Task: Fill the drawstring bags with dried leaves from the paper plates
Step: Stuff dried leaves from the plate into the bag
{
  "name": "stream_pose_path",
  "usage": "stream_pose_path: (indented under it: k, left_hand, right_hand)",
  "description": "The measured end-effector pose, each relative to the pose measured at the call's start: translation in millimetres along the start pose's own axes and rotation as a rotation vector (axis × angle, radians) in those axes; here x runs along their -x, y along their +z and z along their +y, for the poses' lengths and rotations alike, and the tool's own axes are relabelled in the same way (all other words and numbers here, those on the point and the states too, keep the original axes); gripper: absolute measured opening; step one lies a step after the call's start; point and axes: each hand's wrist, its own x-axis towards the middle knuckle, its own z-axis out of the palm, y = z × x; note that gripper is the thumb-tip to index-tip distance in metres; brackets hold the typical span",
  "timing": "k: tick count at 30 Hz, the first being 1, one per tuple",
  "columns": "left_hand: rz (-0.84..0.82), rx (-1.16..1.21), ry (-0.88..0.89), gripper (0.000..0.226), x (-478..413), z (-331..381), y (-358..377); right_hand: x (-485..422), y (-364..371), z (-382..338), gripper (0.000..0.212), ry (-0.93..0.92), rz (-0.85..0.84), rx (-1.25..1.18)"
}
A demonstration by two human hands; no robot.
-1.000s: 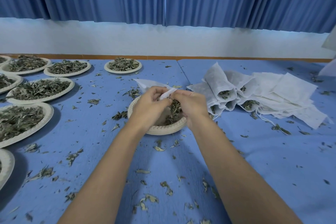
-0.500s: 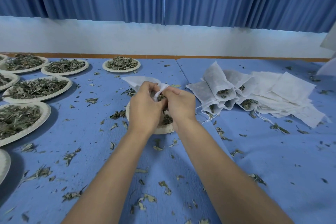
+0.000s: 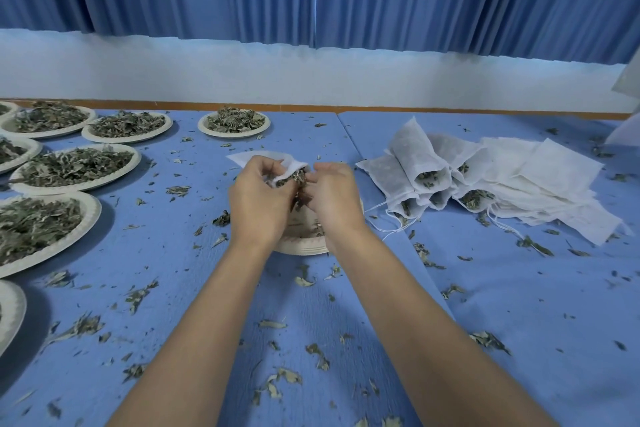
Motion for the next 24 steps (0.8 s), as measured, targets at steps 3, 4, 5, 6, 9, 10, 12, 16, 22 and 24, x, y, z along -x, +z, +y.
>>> stream_pose_path:
  k: [3,4,5,6,9,10,12,16,22,24]
  left_hand:
    - [0.022,0.012,-0.021,0.023,-1.4,-0.4,-1.3]
    - [0.028,0.029,-0.027,0.024,-1.8,0.4,-1.7]
    - [0.029,0.048,-0.031,0.025,-2.2,1.3,-2.2]
    - [0.024,0.066,-0.032,0.025,-2.2,2.4,-2.9]
    - [-0.022,0.119,-0.032,0.024,-2.0,4.5,-3.3]
    - [-0.041,0.138,-0.039,0.024,-1.5,5.0,-3.2]
    - [-0.061,0.154,-0.039,0.024,-1.2,5.0,-2.8]
    - [0.020,0.042,-0.009,0.026,-1.1,4.2,-2.7]
    - [0.217,-0.046,-0.023,0.035,-3.8,1.8,-8.8]
    - [0.255,-0.068,-0.033,0.035,-4.7,-0.8,-10.1]
  right_hand:
    - [-3.4,-7.1,-0.1,0.016,-0.064,0.000,0.091]
    - [-4.6,-11.2,-0.1,0.012,-0.099,0.016,0.136]
    - [-5.9,-15.6,0.8,0.009,-0.152,0.029,0.181]
    - [-7.6,-19.5,2.2,0.011,-0.208,0.035,0.224]
    - [-12.9,-26.0,6.8,0.011,-0.321,0.013,0.363]
    - [-13.3,-26.1,8.1,0.009,-0.352,0.021,0.414]
    - [-14.6,-26.1,10.8,0.008,-0.397,0.057,0.471]
    - [-14.1,-24.8,12.6,0.007,-0.433,0.090,0.477]
    - [-5.4,-20.1,9.6,0.014,-0.626,-0.118,0.551]
    - [-5.1,-22.7,9.7,0.012,-0.667,-0.207,0.576]
